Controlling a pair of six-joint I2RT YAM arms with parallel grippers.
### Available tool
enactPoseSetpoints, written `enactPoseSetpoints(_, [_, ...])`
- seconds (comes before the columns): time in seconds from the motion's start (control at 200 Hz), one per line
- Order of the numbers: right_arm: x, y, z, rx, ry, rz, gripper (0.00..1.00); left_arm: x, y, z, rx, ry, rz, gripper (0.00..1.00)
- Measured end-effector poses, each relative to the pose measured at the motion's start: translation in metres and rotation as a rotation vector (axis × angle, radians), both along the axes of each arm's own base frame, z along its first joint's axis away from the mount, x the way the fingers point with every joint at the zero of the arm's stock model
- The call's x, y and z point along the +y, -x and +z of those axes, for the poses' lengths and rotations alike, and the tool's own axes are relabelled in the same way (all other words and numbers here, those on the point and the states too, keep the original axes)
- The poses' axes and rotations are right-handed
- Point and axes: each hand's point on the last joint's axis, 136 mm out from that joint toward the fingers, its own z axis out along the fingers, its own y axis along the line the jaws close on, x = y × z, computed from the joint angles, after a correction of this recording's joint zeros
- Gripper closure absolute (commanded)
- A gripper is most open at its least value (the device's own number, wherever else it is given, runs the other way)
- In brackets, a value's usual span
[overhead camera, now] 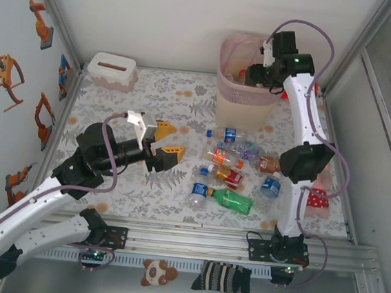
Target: Put the plastic bottles in the bin
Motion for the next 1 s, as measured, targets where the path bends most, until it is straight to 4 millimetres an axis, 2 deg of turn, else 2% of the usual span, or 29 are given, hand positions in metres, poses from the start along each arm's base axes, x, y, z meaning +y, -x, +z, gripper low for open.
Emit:
enactPoseSetpoints(0.376, [-0.001,0.028,0.057,-0.093,-0.057,0.005,0.3,-0.013,-0.028,-0.027,0.093,-0.112,0.073,0.25])
enactPoseSetpoints(0.686, [-0.006,0.066,0.102,-0.171,-0.106,0.001,0.3,-0.024,-0.054,-0.072,0.23,-0.266,0.145,0.26])
enactPoseSetpoints(0.816, [-0.009,0.084,0.112,-0.19,-0.129,-0.002,0.3,-0.026,-0.06,-0.092,0.298,-0.334,0.17,0.29])
enactPoseSetpoints(1.001, [-0.013,0.106,0.115,-0.203,-0.151,-0.018,0.3,-0.026,-0.067,-0.119,0.411,-0.438,0.211,0.32])
